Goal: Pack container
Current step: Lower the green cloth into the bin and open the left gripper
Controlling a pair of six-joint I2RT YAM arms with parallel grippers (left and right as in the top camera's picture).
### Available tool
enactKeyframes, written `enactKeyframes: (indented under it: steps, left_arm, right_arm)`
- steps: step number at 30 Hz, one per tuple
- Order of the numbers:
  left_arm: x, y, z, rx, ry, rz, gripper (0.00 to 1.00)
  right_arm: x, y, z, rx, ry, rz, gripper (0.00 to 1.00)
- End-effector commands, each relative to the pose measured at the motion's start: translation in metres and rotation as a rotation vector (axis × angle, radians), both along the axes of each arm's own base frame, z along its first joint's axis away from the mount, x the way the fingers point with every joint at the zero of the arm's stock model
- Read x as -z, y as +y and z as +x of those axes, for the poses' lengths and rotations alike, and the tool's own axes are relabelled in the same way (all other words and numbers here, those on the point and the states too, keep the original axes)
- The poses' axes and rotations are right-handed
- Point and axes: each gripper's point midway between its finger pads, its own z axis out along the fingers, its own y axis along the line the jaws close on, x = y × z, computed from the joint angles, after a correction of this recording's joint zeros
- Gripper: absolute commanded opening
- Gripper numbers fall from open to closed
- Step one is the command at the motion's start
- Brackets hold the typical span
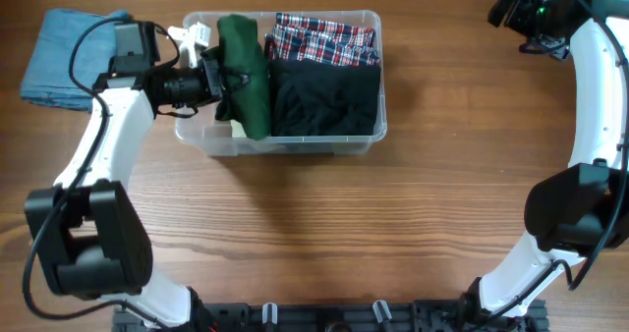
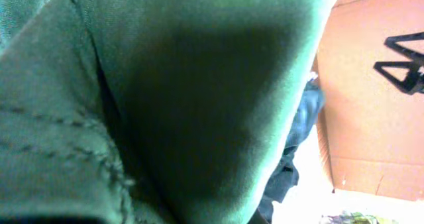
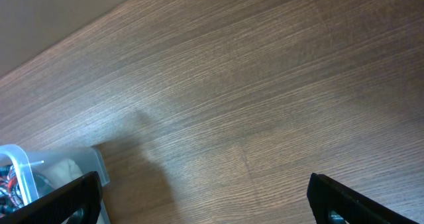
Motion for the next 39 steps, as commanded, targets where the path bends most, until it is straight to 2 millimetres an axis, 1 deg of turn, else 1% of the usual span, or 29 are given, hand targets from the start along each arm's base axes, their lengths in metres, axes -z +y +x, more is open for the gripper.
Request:
enactKeyframes:
  steps: [1, 3, 5, 9, 12, 15, 20, 23, 26, 28, 30, 32, 35, 37, 39]
  left_arm:
    - [0.01, 0.0, 0.007, 0.049, -0.034, -0.006, 0.04]
    - [0.022, 0.01, 0.011, 0.017, -0.011, 0.034, 0.04]
    - [0.031, 0.021, 0.015, -0.019, 0.001, 0.079, 0.04]
    - [0.04, 0.04, 0.019, -0.075, 0.011, 0.156, 0.04]
    - [0.045, 0.048, 0.021, -0.102, 0.019, 0.205, 0.04]
    - [0.046, 0.05, 0.022, -0.107, 0.015, 0.214, 0.05]
    - [0.041, 0.049, 0.027, -0.109, -0.01, 0.215, 0.04]
    - [0.033, 0.047, 0.031, -0.105, -0.031, 0.216, 0.04]
    - [0.024, 0.041, 0.033, -0.094, -0.055, 0.217, 0.06]
    - [0.018, 0.036, 0.034, -0.086, -0.072, 0.219, 0.1]
    - [0.011, 0.031, 0.034, -0.077, -0.092, 0.23, 0.2]
    - [0.009, 0.027, 0.034, -0.075, -0.103, 0.249, 0.26]
    - [0.004, 0.021, 0.033, -0.073, -0.121, 0.283, 0.43]
    - [-0.001, 0.017, 0.032, -0.073, -0.136, 0.306, 0.49]
    - [-0.006, 0.016, 0.032, -0.077, -0.151, 0.325, 0.51]
  right_arm:
    - [0.004, 0.0, 0.001, 0.013, 0.007, 0.0, 1.0]
    - [0.004, 0.0, 0.001, 0.013, 0.007, 0.0, 1.0]
    - [0.004, 0.0, 0.001, 0.013, 0.007, 0.0, 1.0]
    - [0.004, 0.0, 0.001, 0.012, 0.007, 0.0, 1.0]
    - [0.004, 0.0, 0.001, 0.012, 0.007, 0.0, 1.0]
    - [0.004, 0.0, 0.001, 0.012, 0.007, 0.0, 1.0]
    - [0.003, 0.0, 0.001, 0.012, 0.007, 0.0, 1.0]
    - [0.003, 0.0, 0.001, 0.012, 0.007, 0.0, 1.0]
    - [0.003, 0.0, 0.001, 0.012, 0.007, 0.0, 1.0]
    - [0.003, 0.0, 0.001, 0.013, 0.007, 0.0, 1.0]
    - [0.003, 0.0, 0.001, 0.012, 0.007, 0.0, 1.0]
    - [0.003, 0.0, 0.001, 0.012, 0.007, 0.0, 1.0]
    - [0.004, 0.0, 0.001, 0.012, 0.007, 0.0, 1.0]
    - [0.003, 0.0, 0.001, 0.012, 0.007, 0.0, 1.0]
    - [0.003, 0.0, 0.001, 0.012, 0.007, 0.0, 1.0]
